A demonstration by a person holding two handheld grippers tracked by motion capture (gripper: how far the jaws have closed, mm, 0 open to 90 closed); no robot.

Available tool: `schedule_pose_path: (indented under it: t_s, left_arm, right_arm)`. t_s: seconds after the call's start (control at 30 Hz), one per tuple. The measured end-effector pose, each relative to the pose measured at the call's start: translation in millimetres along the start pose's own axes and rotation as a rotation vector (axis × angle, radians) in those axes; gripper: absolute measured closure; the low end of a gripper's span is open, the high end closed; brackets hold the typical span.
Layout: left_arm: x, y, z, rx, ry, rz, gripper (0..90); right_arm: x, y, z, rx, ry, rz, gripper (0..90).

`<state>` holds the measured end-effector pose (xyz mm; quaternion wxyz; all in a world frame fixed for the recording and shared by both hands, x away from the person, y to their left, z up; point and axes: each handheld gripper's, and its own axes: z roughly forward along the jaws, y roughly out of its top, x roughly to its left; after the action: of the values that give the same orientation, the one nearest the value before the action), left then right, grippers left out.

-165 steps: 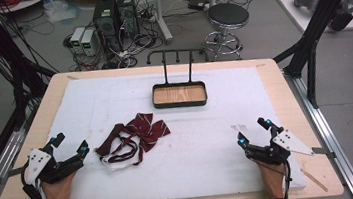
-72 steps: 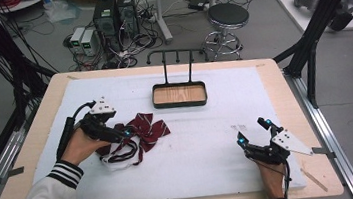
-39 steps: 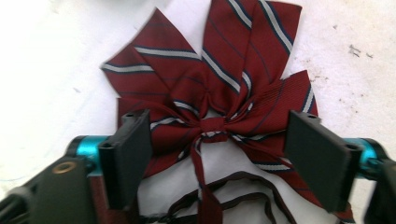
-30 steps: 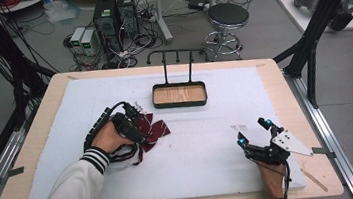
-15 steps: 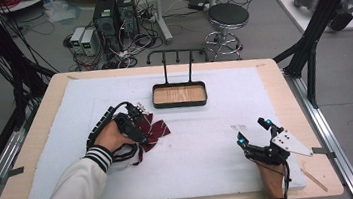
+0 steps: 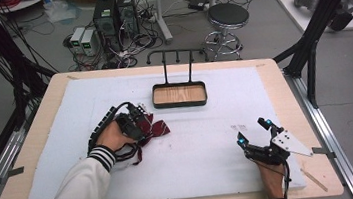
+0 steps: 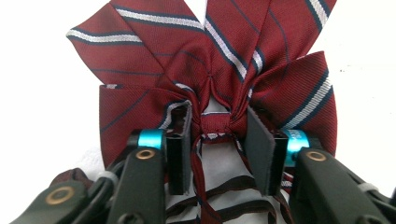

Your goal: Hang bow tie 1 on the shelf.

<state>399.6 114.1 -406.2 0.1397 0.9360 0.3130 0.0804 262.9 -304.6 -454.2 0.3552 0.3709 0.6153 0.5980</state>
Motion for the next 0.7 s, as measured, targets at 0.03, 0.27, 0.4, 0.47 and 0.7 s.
schedule_pose_path:
  t_s: [0.03, 0.27, 0.4, 0.47, 0.7]
  left_arm:
    - [-1.1, 0.3, -0.2, 0.002, 0.007, 0.006, 64.1]
    - [-2.6, -0.7, -1.7, -0.007, 0.027, 0.021, 65.8]
    - [-3.2, -2.8, -3.1, -0.029, 0.038, 0.023, 66.0]
    - [-2.1, -5.6, -3.4, -0.043, 0.026, 0.011, 66.0]
    - [0.3, -12.1, -14.2, -0.139, 0.017, -0.005, 65.9]
  right_arm:
    - [0.0, 0.0, 0.0, 0.000, 0.000, 0.000, 10.3]
    - [0.3, 0.0, -0.1, 0.000, 0.000, 0.002, 10.3]
    - [0.6, -0.1, -0.1, 0.001, 0.001, 0.006, 10.2]
    - [0.7, -0.1, -0.3, 0.001, 0.000, 0.005, 10.2]
    - [0.8, -0.1, -0.4, 0.002, 0.001, 0.006, 10.3]
